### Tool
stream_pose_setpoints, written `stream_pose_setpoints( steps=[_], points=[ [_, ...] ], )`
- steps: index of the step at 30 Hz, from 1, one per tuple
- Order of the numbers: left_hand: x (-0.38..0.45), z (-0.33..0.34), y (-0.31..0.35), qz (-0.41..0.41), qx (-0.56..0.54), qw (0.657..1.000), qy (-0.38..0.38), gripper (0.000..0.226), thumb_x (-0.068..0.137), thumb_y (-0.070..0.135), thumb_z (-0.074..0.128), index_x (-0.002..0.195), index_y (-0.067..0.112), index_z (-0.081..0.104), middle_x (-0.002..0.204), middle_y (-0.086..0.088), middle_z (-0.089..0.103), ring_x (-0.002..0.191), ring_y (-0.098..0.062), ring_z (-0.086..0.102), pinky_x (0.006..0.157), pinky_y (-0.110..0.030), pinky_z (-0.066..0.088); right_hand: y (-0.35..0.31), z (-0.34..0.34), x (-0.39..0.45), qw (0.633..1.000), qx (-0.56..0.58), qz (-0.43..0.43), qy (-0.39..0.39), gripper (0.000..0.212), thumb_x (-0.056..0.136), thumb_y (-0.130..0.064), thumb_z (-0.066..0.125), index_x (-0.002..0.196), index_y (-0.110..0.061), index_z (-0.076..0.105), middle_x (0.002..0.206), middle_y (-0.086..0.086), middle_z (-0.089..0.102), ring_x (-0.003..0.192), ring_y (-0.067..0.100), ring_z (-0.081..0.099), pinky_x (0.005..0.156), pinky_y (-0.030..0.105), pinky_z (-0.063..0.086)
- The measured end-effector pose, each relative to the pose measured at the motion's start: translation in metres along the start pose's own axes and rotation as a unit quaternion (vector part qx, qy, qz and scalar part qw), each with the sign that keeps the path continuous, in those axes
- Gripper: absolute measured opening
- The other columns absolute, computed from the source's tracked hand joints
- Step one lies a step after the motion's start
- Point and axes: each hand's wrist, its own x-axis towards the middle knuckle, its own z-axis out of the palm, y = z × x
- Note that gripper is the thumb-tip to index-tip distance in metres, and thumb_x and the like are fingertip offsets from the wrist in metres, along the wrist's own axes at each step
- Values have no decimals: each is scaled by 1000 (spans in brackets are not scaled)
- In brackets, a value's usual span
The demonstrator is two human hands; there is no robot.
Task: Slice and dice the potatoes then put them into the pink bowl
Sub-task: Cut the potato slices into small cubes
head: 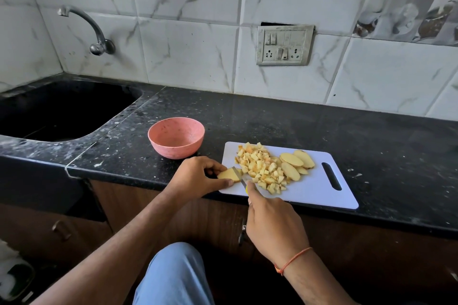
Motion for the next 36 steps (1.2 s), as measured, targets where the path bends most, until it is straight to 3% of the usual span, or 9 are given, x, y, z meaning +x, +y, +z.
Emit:
stream_pose_setpoints(
  steps=[5,8,12,16,20,27,36],
  points=[
    [1,0,0,3,4,1000,2,42,74,50,94,111,34,82,96,20,73,89,1,66,70,-13,51,-8,6,20,1000,-6,5,-21,61,107,-23,42,164,-24,23,98,1,68,81,17,60,63,27,41],
    [0,2,0,1,5,1000,12,42,73,50,94,109,33,83,96,21,73,88,0,67,71,-16,54,-12,8,30,999,-12,9,-30,65,103,-16,44,164,-22,23,91,1,63,74,17,53,61,28,40],
    [-1,4,1,-1,2,1000,23,42,73,50,94,110,33,83,97,21,74,89,2,67,75,-19,57,-7,4,21,999,-18,5,-36,62,106,-20,42,164,-25,21,101,4,68,81,19,59,63,29,41],
    [-2,4,2,-1,1,1000,23,42,73,51,94,110,33,83,96,22,74,89,3,67,73,-17,55,1,1,-4,999,-21,-2,-40,61,108,-25,40,164,-28,17,79,-4,61,67,12,55,50,25,35],
    [-1,2,2,-1,10,1000,19,44,73,54,93,110,33,83,94,22,74,89,3,67,73,-16,55,12,-5,-23,999,-20,-3,-38,61,109,-29,38,164,-33,14,70,-7,54,61,10,53,52,25,40],
    [-1,0,1,-4,0,1000,5,47,71,54,95,111,33,83,92,20,74,87,1,66,69,-14,51,25,-10,-27,1000,11,26,-10,56,110,-34,34,164,-39,20,63,-8,51,52,10,47,44,23,25],
    [1,-3,-2,-6,-13,1000,-9,44,70,49,96,108,32,82,88,19,75,86,0,67,69,-13,50,11,-8,-12,999,37,4,5,56,110,-35,35,164,-37,21,65,-10,47,57,9,46,46,21,27]
  ],
)
